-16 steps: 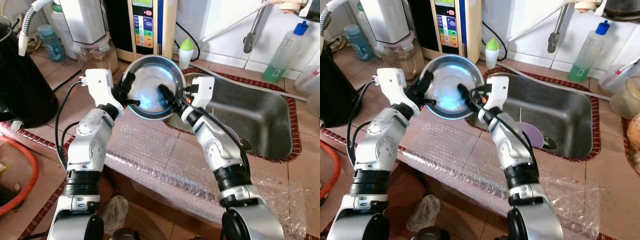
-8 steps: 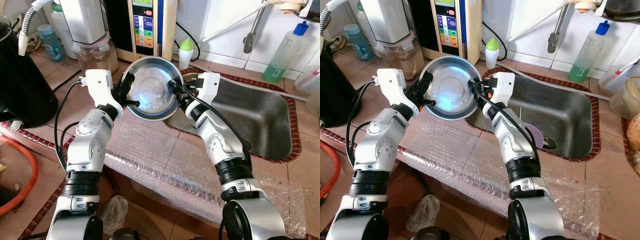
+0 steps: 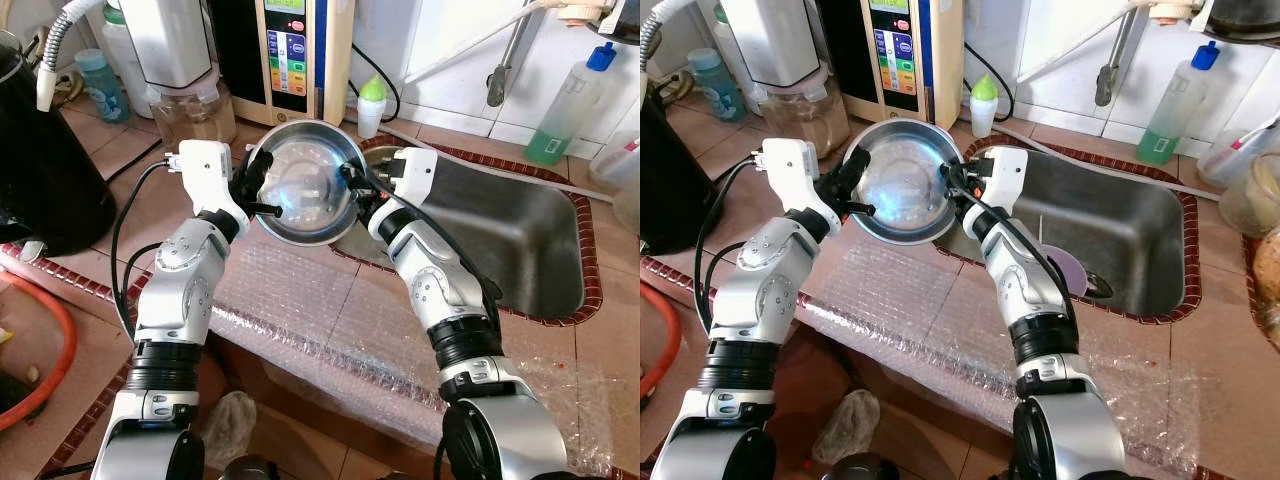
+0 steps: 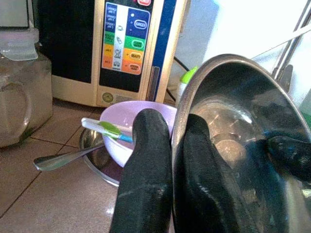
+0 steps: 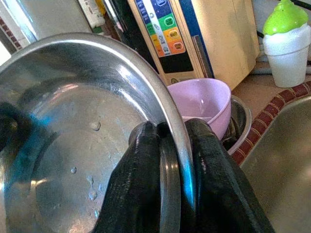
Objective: Kitchen organization
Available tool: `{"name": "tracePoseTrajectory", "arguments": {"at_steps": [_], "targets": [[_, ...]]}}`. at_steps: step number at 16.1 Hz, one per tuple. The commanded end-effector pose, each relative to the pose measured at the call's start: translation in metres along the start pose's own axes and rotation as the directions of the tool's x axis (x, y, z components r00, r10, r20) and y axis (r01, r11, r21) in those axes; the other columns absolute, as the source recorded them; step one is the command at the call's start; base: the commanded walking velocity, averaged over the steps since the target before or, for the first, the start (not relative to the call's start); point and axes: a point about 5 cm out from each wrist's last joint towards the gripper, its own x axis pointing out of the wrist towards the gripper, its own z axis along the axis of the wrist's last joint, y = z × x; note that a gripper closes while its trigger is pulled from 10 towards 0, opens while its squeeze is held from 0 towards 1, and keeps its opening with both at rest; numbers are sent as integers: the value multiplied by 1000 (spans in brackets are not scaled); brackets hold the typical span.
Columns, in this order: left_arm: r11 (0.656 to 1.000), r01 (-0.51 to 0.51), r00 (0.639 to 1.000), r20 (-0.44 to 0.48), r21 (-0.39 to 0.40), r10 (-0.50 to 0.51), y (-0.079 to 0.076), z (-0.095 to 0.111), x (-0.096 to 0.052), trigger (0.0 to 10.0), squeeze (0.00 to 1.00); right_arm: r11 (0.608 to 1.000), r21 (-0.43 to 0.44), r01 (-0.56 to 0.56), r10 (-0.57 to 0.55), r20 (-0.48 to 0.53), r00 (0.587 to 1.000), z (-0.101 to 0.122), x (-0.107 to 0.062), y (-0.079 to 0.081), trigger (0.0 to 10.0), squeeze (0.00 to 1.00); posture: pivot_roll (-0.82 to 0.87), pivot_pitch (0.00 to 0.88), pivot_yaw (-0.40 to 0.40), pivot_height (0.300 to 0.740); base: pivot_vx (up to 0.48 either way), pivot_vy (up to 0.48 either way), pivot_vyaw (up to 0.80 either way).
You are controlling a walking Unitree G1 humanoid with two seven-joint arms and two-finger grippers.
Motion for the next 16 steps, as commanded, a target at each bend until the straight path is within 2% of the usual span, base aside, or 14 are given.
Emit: {"name": "tracePoseTrajectory", "arguments": {"at_steps": [1,6,9,11,13,14,15,16], "targets": [[999,50,997,63,14,-51,-6,14,2,10000,1000,996,29,81,-81,0,997,3,-1,-14,0,0,-8,0,2,740,0,0,0],[998,42,997,70,42,-45,-5,16,2,10000,1000,990,65,122,-124,24,992,8,0,-19,0,0,-6,0,3,740,0,0,0],[997,40,996,76,60,-45,-3,18,1,10000,1000,978,116,174,-186,107,977,26,2,-26,0,0,-3,0,7,740,0,0,0],[998,24,997,78,58,-28,0,18,-1,10000,1000,961,135,242,-267,223,937,50,1,-37,0,0,-3,0,7,740,0,0,0],[997,-9,998,56,72,5,3,13,-3,10000,1000,920,113,376,-393,274,878,66,-7,-61,0,0,2,0,6,740,0,0,0],[996,-25,999,47,82,21,5,10,-4,10000,1000,898,87,430,-437,278,856,68,-11,-71,0,0,2,0,6,740,0,0,0],[996,-29,999,43,87,26,6,9,-5,10000,1000,893,85,442,-448,281,849,69,-12,-73,0,0,2,0,6,740,0,0,0],[995,-46,999,28,90,43,9,4,-8,10000,1000,856,49,514,-506,280,816,71,-19,-86,0,0,11,0,2,740,0,0,0]]}}
